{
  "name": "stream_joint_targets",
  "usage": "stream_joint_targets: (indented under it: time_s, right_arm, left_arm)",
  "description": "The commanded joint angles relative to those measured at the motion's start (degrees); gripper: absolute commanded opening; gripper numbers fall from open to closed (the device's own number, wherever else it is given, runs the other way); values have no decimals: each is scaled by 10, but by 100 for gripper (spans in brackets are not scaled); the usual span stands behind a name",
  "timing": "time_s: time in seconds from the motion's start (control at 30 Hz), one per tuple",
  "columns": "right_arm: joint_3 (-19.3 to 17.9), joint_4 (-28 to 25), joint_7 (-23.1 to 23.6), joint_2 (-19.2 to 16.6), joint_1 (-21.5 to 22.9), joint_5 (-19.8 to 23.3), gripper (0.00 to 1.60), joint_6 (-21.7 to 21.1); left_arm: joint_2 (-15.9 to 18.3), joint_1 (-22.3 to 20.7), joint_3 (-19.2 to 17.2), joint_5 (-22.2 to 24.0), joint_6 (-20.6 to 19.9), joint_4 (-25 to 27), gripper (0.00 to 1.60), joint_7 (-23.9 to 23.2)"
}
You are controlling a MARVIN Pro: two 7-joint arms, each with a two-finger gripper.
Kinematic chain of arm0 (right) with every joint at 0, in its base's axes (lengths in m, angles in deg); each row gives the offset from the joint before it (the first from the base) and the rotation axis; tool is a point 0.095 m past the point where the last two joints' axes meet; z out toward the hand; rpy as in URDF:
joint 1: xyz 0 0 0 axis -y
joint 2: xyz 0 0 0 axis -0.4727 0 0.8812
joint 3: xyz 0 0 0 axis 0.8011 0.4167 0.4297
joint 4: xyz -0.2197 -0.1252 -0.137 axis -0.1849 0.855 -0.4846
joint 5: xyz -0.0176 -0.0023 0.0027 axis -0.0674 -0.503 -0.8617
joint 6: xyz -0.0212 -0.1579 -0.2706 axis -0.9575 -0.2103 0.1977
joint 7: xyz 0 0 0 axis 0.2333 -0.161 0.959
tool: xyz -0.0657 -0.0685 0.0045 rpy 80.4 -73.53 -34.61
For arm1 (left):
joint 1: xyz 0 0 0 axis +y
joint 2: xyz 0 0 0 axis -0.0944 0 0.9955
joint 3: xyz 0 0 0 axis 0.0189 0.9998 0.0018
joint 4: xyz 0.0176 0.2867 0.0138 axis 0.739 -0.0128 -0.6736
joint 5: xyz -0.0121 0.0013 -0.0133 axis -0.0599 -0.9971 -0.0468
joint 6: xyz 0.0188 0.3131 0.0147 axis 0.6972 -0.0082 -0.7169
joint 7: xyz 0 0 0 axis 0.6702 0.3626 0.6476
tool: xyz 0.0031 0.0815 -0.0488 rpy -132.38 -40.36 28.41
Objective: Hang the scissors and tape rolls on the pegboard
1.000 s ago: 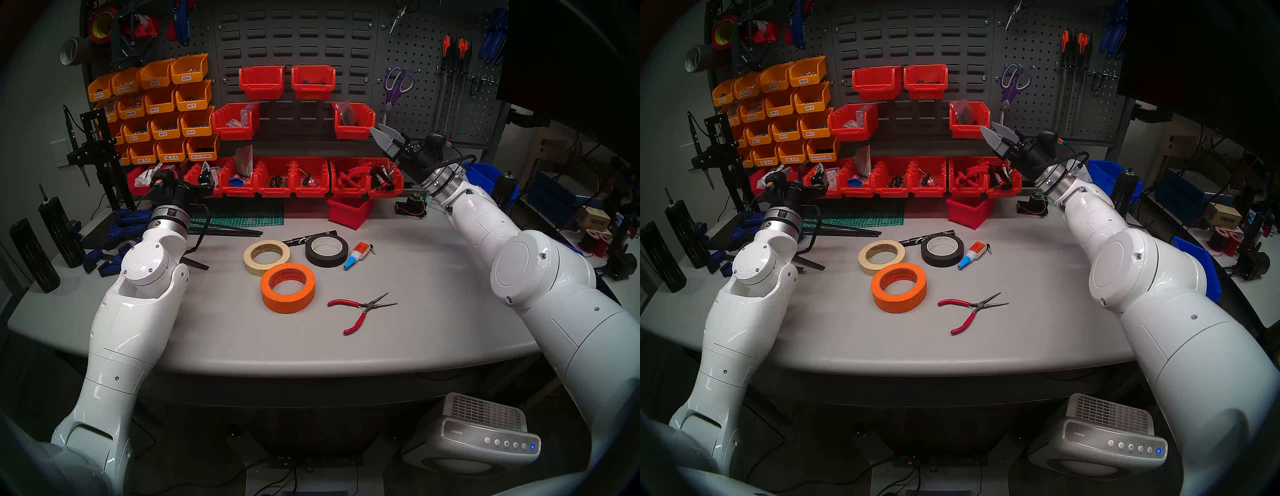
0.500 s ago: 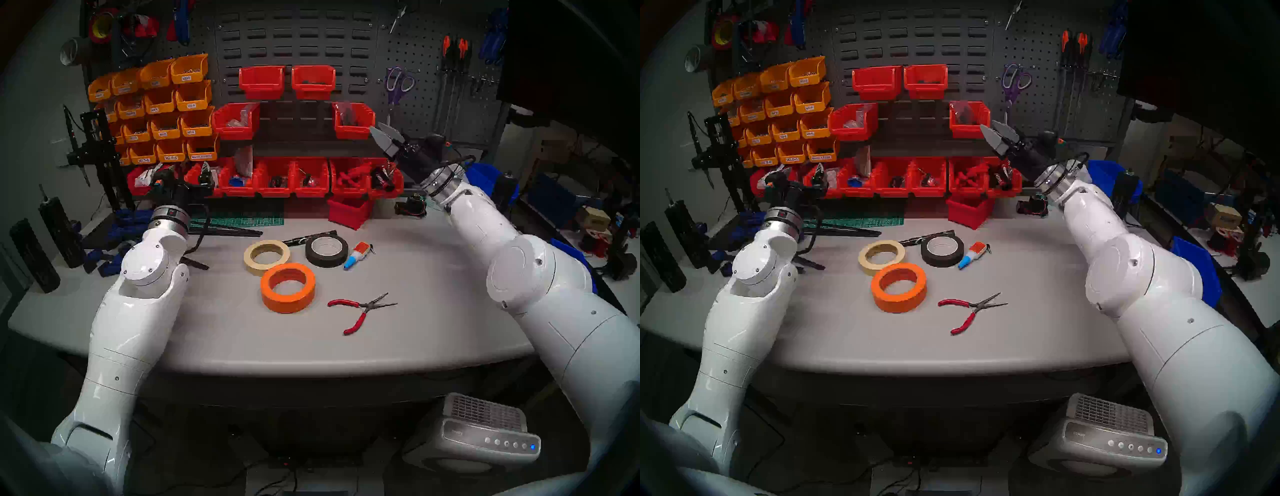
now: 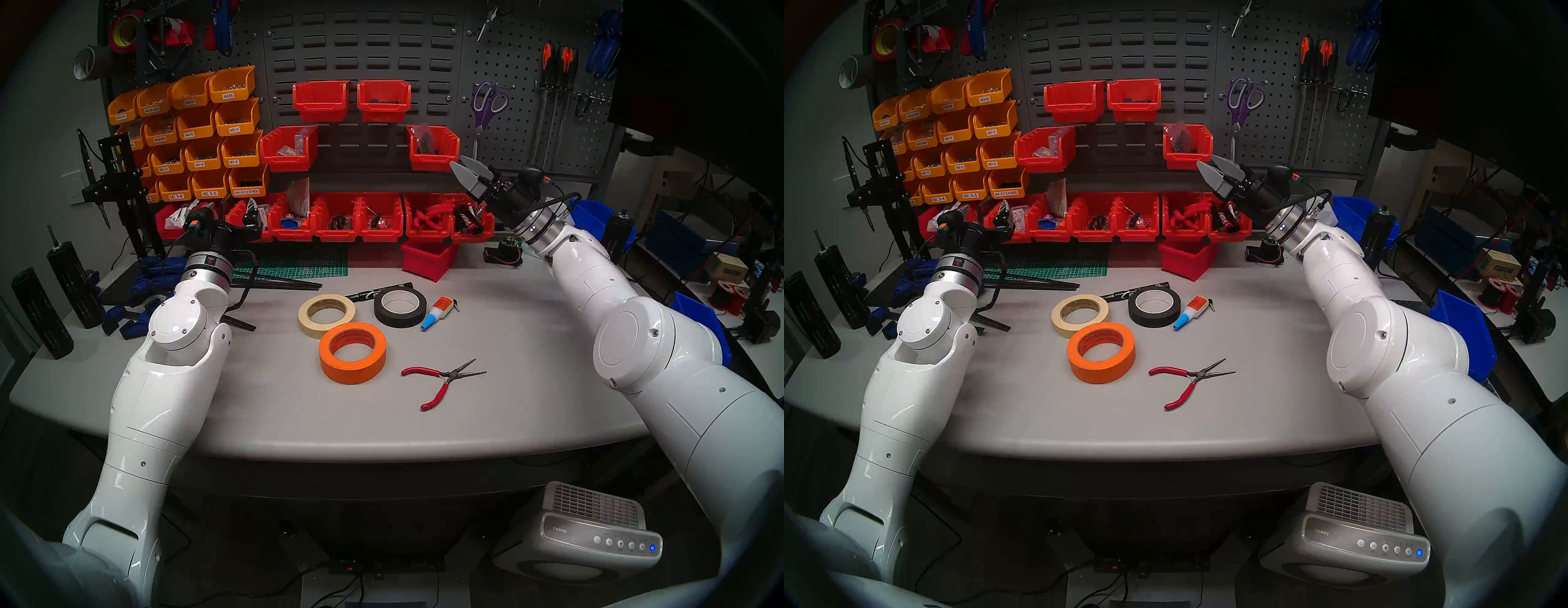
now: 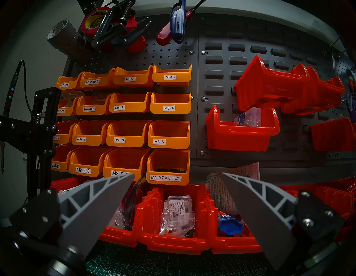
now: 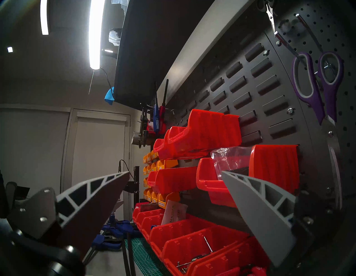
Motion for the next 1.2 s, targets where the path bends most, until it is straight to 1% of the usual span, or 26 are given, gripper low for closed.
stream_joint_targets:
  time_s: [0.0, 0.37, 0.63, 0.77, 0.97, 1.17]
  right_arm:
    - [12, -32, -1, 11, 0, -1, 160, -17]
    - [28, -77, -1, 24, -16, 9, 160, -26]
    - [36, -117, -1, 30, -43, 14, 160, -33]
    - [36, -148, -1, 29, -50, 20, 160, -33]
    - [29, -187, -1, 30, -43, 33, 160, -32]
    - [24, -232, -1, 38, -49, 46, 160, -44]
  left_arm:
    - [1, -19, -5, 0, 7, 17, 160, -1]
    - [2, -19, -5, 0, 7, 16, 160, -1]
    - [2, -19, -5, 0, 7, 16, 160, -1]
    - [2, -19, -5, 0, 7, 16, 160, -1]
    - [2, -18, -5, 0, 6, 16, 160, -1]
    - [2, -18, -5, 0, 6, 15, 160, -1]
